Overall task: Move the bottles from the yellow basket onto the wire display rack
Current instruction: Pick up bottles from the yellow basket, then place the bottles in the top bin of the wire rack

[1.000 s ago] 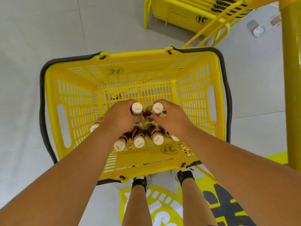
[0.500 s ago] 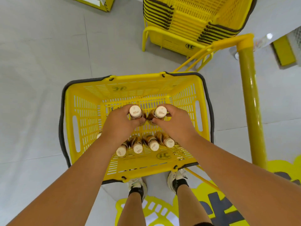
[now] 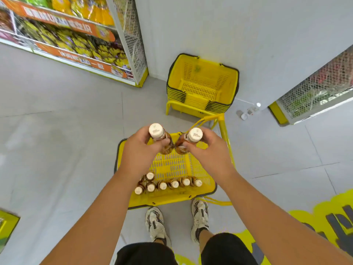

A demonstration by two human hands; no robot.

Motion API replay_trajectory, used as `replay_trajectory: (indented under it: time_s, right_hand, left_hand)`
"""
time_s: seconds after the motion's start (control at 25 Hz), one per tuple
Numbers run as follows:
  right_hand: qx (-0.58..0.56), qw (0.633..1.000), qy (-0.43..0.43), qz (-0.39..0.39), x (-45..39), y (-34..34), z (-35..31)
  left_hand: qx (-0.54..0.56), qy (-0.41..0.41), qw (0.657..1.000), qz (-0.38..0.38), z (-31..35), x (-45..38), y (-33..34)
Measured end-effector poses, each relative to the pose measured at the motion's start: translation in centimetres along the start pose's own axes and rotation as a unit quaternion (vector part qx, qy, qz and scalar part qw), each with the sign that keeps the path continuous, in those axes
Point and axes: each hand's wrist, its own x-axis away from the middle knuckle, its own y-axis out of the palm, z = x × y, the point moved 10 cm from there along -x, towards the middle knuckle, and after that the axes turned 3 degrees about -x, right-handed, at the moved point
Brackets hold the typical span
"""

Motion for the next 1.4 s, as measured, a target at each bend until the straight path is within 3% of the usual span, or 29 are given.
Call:
replay_trajectory:
  time_s: [0.36,0.72,1.08,1.4]
  right_hand:
    - [-0.032,0.985,-0.159,0.053,7.6,-9.5,-24.6]
    - [-0.059,0.969,-0.237,0.039,12.6,-13.8,-41.3]
    - [-0.043,0.943,-0.312,-0.105,15.6,-13.6,-49.3]
    - [-0.047,0.884,-0.354,-0.302,21.4,-4.7,-53.6]
  left_hand:
    - [0.096,0.152,0.984,0.002,22.9,10.3,-9.3]
    - [0.093,0.259,0.961,0.018,36.1,17.3,-19.0]
    - [0.098,0.266,0.945,0.162,40.0,25.9,-24.9]
    - [0.100,0.193,0.912,0.348,35.5,38.3,-31.6]
